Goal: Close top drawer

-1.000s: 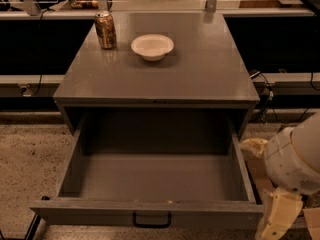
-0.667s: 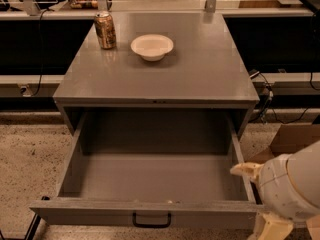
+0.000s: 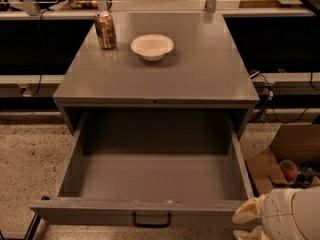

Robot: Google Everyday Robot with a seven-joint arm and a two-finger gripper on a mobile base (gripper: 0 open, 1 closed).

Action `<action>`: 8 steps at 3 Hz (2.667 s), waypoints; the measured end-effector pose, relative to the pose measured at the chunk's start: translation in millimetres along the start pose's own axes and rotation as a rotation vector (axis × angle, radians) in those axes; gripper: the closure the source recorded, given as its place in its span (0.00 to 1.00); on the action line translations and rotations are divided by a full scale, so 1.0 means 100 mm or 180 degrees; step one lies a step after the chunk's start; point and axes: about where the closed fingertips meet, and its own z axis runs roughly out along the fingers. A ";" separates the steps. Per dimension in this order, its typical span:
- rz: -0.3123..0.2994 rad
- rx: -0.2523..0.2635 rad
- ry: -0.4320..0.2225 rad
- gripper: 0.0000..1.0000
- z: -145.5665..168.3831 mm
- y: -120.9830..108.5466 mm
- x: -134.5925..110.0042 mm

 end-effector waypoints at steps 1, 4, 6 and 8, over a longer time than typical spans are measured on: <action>-0.0017 0.0001 -0.0003 0.88 0.02 0.01 0.00; 0.0176 0.0193 -0.0205 1.00 0.57 0.20 -0.18; 0.0258 0.0304 -0.0230 1.00 0.91 0.21 -0.20; 0.0263 0.0476 -0.0211 1.00 1.10 -0.08 -0.21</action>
Offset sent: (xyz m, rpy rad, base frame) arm -0.0020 0.0220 -0.0245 0.0568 0.0032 -0.0075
